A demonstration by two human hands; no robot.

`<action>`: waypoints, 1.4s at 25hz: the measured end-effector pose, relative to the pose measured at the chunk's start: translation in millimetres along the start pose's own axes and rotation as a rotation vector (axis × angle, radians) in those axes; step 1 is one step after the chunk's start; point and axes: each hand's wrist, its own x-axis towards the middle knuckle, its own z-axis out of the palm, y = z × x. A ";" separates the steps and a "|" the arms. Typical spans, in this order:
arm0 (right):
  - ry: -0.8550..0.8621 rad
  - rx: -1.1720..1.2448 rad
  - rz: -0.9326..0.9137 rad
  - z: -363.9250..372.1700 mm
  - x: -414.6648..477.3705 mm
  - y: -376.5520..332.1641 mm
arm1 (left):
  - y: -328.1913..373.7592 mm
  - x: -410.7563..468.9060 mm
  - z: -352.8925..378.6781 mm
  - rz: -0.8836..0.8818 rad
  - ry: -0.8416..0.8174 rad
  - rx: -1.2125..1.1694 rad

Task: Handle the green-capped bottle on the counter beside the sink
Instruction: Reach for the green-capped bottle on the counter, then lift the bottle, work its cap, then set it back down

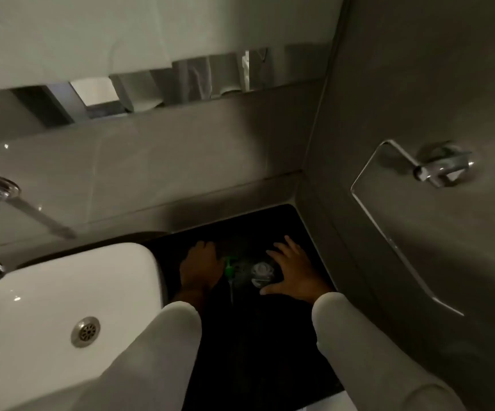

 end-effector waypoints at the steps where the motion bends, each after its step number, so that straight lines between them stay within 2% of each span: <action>1: 0.019 0.058 -0.009 8.1 2.3 0.0 | 0.8 2.7 7.9 -0.069 -0.040 -0.030; 4: 0.118 0.237 0.005 26.5 8.2 -1.1 | 3.5 8.0 29.0 -0.188 -0.172 -0.098; 7: 0.179 0.333 0.019 31.8 15.7 1.6 | 5.8 18.2 44.4 -0.224 -0.228 -0.151; 12: 0.187 0.290 0.019 24.8 19.2 2.5 | 4.0 29.8 53.8 -0.258 -0.268 -0.129; 14: 0.182 0.271 0.027 18.5 20.0 0.7 | 5.9 30.9 46.1 -0.263 -0.184 -0.218; 18: 0.160 0.248 0.052 6.0 21.3 -2.6 | 22.8 27.4 -6.0 -0.190 0.236 -0.676; 20: 0.150 0.249 0.060 1.8 21.1 -3.9 | 32.0 17.0 -34.3 -0.047 0.374 -0.892; 22: 0.137 0.252 0.074 0.0 20.6 -5.3 | 42.2 -0.6 -50.0 0.122 0.413 -1.047; 24: 0.128 0.253 0.084 0.2 21.0 -5.6 | 51.5 -14.9 -54.2 0.249 0.451 -0.968; 26: 0.124 0.247 0.085 1.1 21.7 -5.8 | 57.2 -21.8 -48.6 0.303 0.459 -0.901; 35: 0.125 0.271 0.079 5.9 21.9 -2.0 | 66.0 -23.1 -27.7 0.346 0.503 -0.889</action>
